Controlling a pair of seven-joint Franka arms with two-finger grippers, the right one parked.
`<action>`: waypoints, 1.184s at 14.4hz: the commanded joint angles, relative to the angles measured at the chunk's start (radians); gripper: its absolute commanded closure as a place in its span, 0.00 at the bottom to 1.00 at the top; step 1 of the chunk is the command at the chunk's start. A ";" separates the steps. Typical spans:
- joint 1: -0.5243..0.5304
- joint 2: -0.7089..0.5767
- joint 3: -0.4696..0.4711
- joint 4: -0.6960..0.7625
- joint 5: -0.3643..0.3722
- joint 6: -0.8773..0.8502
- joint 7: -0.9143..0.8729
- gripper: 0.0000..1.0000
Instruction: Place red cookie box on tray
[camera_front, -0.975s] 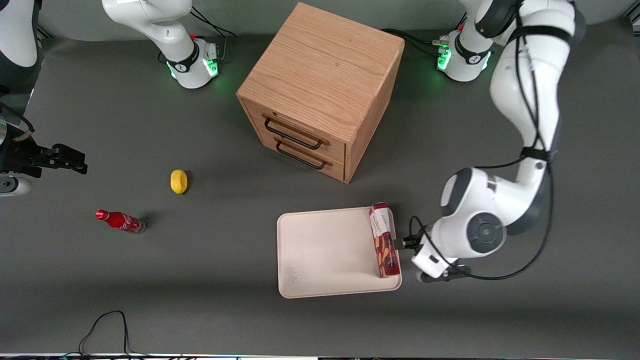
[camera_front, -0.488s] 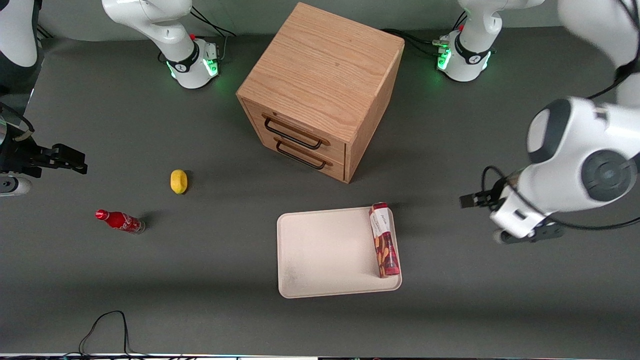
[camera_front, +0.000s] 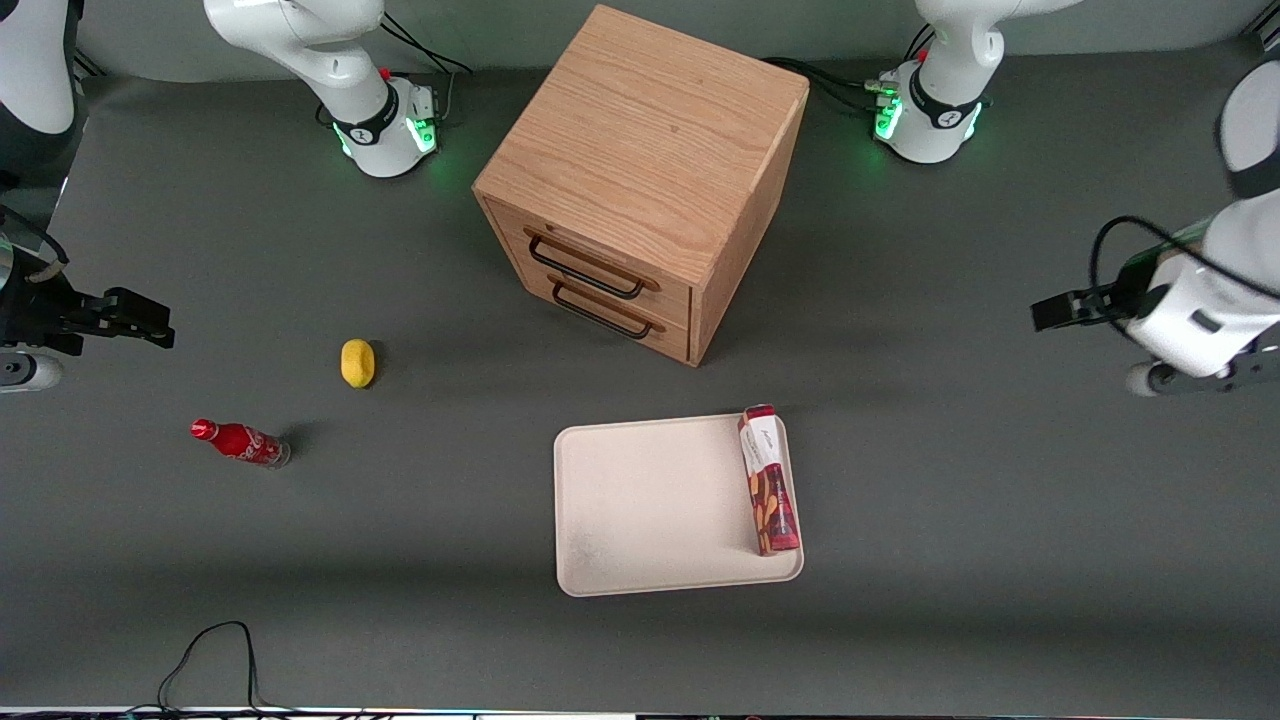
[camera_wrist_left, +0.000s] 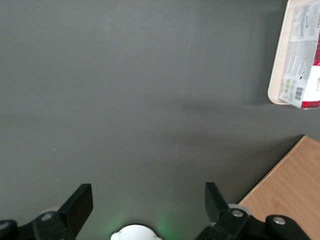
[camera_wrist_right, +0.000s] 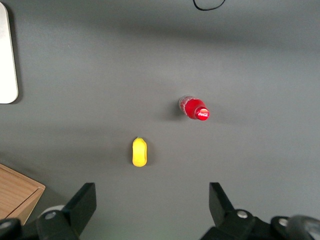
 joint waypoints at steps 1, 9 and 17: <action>0.062 -0.056 -0.008 -0.040 -0.001 -0.012 0.051 0.00; -0.286 -0.094 0.402 -0.032 0.005 -0.048 0.111 0.00; -0.251 -0.206 0.371 -0.179 0.000 0.007 0.108 0.00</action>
